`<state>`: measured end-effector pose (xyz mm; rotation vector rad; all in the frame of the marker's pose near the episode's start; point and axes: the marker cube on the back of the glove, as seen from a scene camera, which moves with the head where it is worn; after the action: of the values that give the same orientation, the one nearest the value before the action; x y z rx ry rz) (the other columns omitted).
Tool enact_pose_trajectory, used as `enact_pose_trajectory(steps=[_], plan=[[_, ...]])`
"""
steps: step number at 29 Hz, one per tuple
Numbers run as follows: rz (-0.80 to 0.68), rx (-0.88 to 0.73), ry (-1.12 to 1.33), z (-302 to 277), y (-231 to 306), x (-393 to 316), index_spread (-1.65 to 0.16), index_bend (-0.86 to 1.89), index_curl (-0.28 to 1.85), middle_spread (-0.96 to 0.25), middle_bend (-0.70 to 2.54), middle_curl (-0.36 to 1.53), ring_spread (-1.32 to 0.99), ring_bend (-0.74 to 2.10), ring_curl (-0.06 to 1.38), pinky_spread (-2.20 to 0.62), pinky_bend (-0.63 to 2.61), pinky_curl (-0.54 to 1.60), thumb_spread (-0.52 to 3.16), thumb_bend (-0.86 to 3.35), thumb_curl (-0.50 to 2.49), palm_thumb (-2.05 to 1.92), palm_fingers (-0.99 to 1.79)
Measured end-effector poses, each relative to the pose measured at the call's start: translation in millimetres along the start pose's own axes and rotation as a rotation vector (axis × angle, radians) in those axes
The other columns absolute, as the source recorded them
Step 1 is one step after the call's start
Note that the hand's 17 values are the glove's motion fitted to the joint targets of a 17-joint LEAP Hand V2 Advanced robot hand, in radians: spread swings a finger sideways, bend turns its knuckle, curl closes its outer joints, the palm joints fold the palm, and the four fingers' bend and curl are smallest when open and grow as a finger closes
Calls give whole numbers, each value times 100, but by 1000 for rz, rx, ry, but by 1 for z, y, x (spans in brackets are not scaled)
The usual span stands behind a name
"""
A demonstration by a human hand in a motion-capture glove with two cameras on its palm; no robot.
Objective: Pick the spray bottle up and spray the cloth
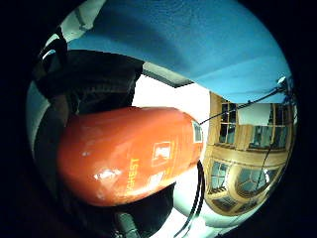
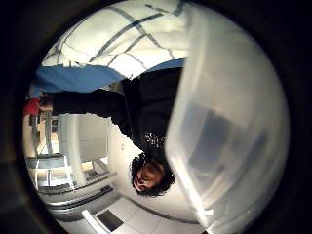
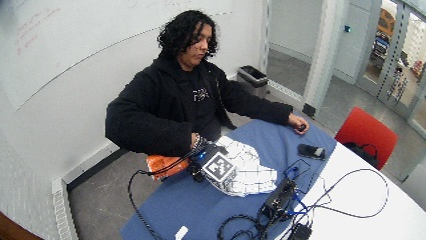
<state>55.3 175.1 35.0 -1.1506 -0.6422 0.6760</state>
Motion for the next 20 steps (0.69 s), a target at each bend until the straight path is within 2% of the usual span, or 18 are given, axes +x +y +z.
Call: enact_pose_trajectory(steps=[4,8,13,20], plan=[[-16,20,47,5,20,1,-25,18,61,-22,59,67,-22,73,55,-24,48,46,96,0,81,108,123],[-110,127,79,-13,44,-29,-25,18,62,-22,59,67,-22,72,55,-24,48,46,98,0,81,108,123],[-311,286,89,-41,76,-83,-25,18,62,-22,59,67,-22,72,55,-24,48,46,101,0,82,108,123],[-686,481,4,-82,96,-158,-25,18,62,-22,58,68,-21,73,55,-24,48,46,104,-1,83,108,123]])
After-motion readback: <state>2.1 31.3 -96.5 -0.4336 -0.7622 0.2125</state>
